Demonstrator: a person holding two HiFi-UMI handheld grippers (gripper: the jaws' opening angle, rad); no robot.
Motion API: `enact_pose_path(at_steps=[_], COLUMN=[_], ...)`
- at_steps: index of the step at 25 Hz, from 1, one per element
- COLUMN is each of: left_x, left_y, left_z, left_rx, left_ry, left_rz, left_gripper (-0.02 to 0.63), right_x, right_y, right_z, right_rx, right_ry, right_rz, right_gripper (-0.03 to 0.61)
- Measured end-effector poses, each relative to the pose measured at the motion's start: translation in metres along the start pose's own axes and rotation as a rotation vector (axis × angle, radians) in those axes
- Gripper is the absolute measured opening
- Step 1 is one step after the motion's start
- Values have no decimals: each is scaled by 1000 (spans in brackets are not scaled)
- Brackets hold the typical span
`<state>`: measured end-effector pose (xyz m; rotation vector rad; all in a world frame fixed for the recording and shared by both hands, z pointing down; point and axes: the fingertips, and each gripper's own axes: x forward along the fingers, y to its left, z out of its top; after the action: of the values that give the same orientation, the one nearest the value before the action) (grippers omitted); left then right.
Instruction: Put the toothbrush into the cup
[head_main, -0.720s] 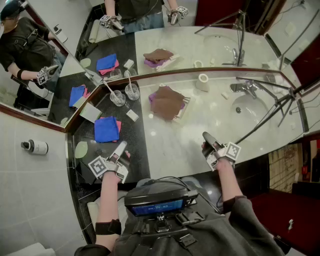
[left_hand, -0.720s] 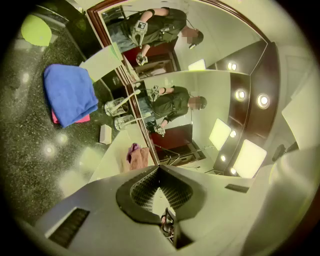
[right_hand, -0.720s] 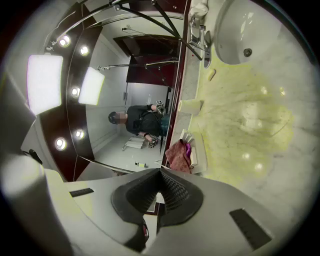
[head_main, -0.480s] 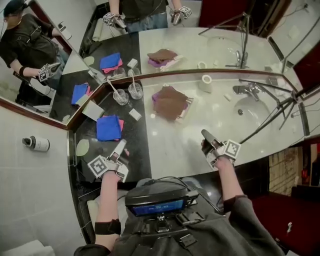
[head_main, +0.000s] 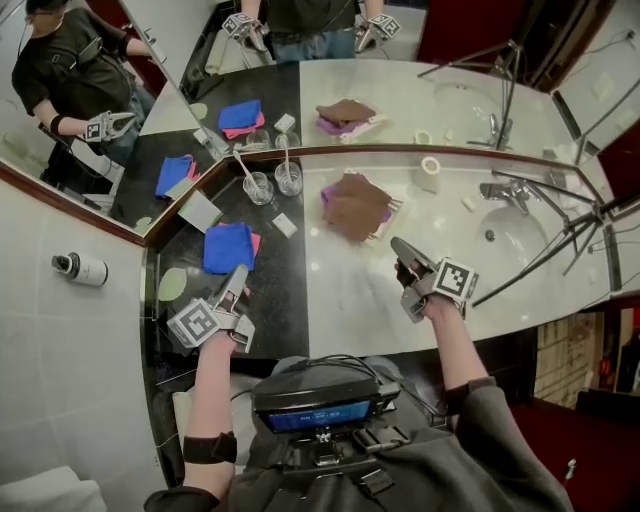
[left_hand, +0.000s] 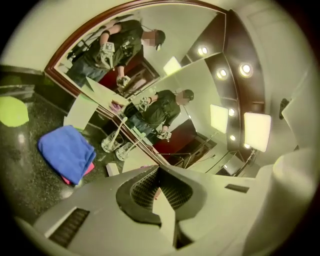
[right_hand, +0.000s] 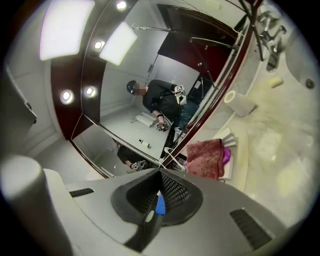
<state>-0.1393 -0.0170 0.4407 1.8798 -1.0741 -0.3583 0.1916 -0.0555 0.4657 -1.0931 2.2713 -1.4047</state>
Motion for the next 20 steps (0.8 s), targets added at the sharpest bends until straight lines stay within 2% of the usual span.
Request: enact_pose_path(at_steps=[2,5,10,15,20], left_x=[-4,-7,-8,-11,-13], left_y=[3,4,7,13,21], left_z=[8,22,38,46,54], left_rx=[70,173,291,404,477], left_ry=[-3,-13,-23,-14,-27], left_rz=[62,128,203,282,352], left_gripper=[0,0,0,0,0], right_x=[16,35,68,94,112], right_y=[11,28,52,69,79], right_z=[3,7,3,-3,-11], right_rx=[-32,-131,-274,-461,-670], right_ry=[7,37,72,94,120], right_rz=[14,-21,-54,-109,-158], right_gripper=[17,17,17,17,17])
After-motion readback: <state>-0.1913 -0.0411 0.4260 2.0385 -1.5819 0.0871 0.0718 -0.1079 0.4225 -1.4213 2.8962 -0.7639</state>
